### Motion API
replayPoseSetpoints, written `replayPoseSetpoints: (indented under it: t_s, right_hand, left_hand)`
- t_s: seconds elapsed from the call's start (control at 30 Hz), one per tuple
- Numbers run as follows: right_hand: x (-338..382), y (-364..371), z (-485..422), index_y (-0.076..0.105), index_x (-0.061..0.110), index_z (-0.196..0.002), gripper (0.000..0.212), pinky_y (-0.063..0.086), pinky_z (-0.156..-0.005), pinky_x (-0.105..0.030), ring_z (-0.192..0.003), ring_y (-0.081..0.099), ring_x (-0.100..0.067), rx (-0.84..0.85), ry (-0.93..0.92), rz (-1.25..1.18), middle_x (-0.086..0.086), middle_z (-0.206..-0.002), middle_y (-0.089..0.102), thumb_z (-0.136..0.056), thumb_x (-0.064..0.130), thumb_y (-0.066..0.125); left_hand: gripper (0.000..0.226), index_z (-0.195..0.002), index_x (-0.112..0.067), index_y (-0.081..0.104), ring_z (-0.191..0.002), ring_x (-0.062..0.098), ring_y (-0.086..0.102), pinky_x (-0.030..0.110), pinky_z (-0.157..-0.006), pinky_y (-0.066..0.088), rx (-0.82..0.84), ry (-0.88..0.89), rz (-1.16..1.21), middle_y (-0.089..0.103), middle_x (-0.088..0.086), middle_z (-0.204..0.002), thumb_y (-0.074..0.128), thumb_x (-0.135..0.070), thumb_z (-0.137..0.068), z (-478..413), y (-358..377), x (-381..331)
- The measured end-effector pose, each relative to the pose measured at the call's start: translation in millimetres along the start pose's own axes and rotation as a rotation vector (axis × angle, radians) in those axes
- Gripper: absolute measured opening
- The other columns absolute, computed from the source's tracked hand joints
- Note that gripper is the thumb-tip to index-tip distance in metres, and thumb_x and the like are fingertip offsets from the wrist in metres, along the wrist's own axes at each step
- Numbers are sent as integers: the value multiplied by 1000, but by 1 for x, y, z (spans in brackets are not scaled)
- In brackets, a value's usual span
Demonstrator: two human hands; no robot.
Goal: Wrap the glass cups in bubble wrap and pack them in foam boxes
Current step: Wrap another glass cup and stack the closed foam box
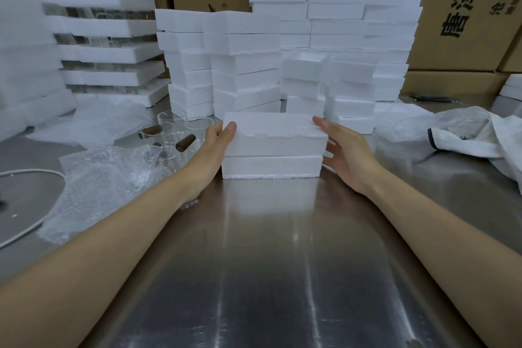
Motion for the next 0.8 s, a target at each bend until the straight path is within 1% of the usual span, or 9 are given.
replayPoseSetpoints:
  t_s: [0.2, 0.37, 0.4, 0.47, 0.53, 0.6, 0.67, 0.73, 0.8]
  right_hand:
    - [-1, -3, -3, 78, 19, -93, 21, 58, -78, -35, -103, 68, -21, -37, 22, 27, -3, -111, 72, -80, 35, 76]
    - [1, 0, -4, 75, 21, -80, 8, 58, -78, -37, -97, 69, -19, -63, 13, 29, 3, -115, 70, -83, 29, 74]
    - [1, 0, -4, 75, 22, -80, 8, 58, -75, -36, -96, 69, -19, -67, 12, 33, 4, -114, 70, -83, 28, 74]
    - [0, -1, -4, 76, 23, -83, 7, 58, -72, -32, -97, 68, -19, -72, 12, 56, 4, -109, 72, -85, 28, 72]
    - [-1, -2, -5, 76, 27, -93, 10, 57, -74, -33, -100, 66, -19, -70, 11, 86, 5, -108, 72, -89, 27, 66]
    - [-2, -1, -5, 72, 35, -102, 18, 55, -82, -35, -106, 64, -17, -63, 10, 113, 8, -113, 70, -92, 27, 60]
    - [-2, 1, -6, 70, 42, -105, 24, 54, -85, -35, -110, 62, -17, -53, -2, 160, 12, -115, 69, -94, 27, 54]
    - [-1, 4, -7, 69, 44, -104, 26, 52, -89, -35, -115, 59, -18, -23, -15, 254, 14, -117, 67, -96, 32, 48]
    - [-2, 6, -6, 66, 48, -106, 24, 49, -93, -34, -118, 57, -17, 23, 7, 340, 16, -120, 63, -91, 46, 48]
  left_hand:
    - [86, -128, -29, 37, -129, 26, 44, 49, -113, 28, -42, -75, 0, 49, 3, -135, 36, -80, -59, -6, -3, 6]
    - [63, -101, -33, 42, -119, 24, 50, 47, -110, 33, -46, -88, 12, 53, 1, -116, 42, -75, -55, -11, -4, 9]
    - [63, -105, -34, 43, -120, 24, 50, 47, -110, 33, -46, -72, 40, 53, 0, -118, 44, -73, -55, -13, -3, 9]
    - [73, -130, -34, 40, -128, 21, 45, 47, -113, 30, -57, -22, 136, 47, -3, -136, 50, -60, -62, -18, -1, 8]
    - [77, -141, -54, 26, -135, 16, 38, 44, -115, 28, -57, 1, 220, 31, -10, -153, 51, -47, -69, -21, -2, 5]
    - [67, -128, -68, 33, -135, 16, 39, 41, -114, 29, -29, 1, 230, 31, -11, -153, 54, -46, -69, -23, 0, 3]
    - [58, -128, -60, 43, -124, 16, 47, 32, -104, 39, -47, 6, 227, 40, -4, -147, 53, -37, -75, -26, -2, 1]
    - [46, -113, -60, 52, -110, 15, 55, 30, -92, 46, -71, 7, 202, 51, -3, -135, 51, -37, -73, -25, -2, -4]
    - [41, -109, -59, 55, -117, 18, 54, 36, -100, 43, -77, 3, 189, 54, -6, -130, 53, -38, -73, -24, -1, -7]
Point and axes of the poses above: each hand's wrist, its own z-axis away from the middle knuckle, its own y-axis out of the palm, x = y × z, the point moved 6 cm from there along -z, towards the middle knuckle
